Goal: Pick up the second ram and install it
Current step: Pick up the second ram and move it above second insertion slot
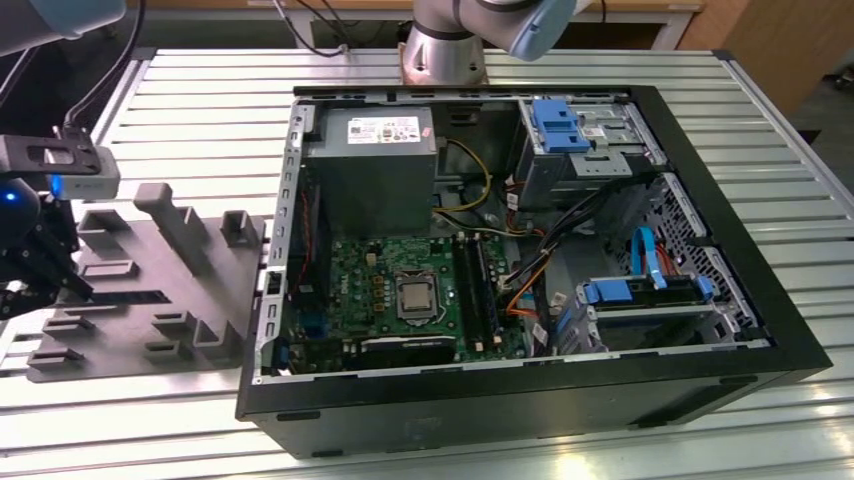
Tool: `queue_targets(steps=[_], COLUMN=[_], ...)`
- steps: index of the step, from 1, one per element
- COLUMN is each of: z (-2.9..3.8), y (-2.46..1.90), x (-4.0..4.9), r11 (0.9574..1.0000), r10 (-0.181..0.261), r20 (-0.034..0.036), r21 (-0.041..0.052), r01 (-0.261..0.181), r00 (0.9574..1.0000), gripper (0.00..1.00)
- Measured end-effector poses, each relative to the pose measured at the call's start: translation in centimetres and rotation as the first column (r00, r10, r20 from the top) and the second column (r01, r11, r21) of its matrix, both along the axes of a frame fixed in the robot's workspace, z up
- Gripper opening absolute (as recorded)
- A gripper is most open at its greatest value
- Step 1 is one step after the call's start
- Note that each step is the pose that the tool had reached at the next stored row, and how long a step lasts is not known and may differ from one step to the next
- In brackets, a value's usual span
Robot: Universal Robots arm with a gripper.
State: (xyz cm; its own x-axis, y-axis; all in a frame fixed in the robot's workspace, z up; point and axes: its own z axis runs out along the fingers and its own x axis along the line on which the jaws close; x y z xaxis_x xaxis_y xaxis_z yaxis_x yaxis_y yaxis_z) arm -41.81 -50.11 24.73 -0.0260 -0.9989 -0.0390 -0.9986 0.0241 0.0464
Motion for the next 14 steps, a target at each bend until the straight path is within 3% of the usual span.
queue_targets(steps=[14], z=[1.56], y=[0.20], x=[0.00], r11=[1.0000], r10=[0.000], r20=[0.0000], r21=[0.0040], r01=[0.000], r00=[1.0000], gripper=[0.11])
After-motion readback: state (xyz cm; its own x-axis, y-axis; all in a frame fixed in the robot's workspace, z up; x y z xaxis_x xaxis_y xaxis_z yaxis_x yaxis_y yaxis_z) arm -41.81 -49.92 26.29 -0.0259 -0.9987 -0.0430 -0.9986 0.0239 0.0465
